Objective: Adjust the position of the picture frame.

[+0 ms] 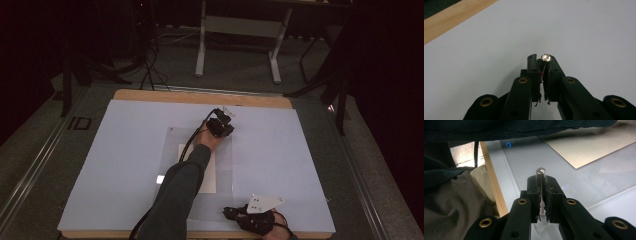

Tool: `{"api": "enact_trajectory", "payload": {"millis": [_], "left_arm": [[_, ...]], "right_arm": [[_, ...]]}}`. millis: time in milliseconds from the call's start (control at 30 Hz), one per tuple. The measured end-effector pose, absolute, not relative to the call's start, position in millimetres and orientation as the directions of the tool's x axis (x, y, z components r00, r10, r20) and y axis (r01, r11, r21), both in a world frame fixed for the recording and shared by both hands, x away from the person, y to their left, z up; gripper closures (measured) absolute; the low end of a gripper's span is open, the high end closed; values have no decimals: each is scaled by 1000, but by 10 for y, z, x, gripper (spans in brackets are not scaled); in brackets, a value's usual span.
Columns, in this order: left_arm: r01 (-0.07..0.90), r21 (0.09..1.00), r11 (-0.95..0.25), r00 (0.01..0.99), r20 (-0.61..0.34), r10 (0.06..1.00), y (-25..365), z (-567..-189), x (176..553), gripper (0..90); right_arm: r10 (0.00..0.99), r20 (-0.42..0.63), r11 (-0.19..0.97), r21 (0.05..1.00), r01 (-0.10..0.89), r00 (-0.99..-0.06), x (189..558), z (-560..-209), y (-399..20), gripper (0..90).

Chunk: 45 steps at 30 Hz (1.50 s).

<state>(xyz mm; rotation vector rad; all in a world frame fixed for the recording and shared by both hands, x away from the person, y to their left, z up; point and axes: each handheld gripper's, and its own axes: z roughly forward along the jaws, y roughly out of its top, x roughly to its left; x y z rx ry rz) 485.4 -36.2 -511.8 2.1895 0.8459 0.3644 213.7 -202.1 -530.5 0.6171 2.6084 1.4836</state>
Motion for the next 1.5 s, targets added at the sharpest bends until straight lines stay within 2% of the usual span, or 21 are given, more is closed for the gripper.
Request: {"api": "enact_trajectory", "payload": {"millis": [233,433,833,1500], "left_arm": [[469,725,-505,731,3,683,-349,-5059,4861,850],[462,714,-526,720,45,693,-285,-4957,4882,848],[497,712,-496,673,45,739,44,-4899,4924,846],[563,724,-398,560,20,828,1019,-4754,4800,845]], "right_arm": [[385,190,384,857,344,-903,2167,-5246,-2044,831],[410,197,376,853,362,-890,2199,-5245,-2058,819],[474,202,320,867,381,-857,2286,-5164,-2198,814],[609,169,236,894,381,-775,2742,-4906,-2410,807]]}}
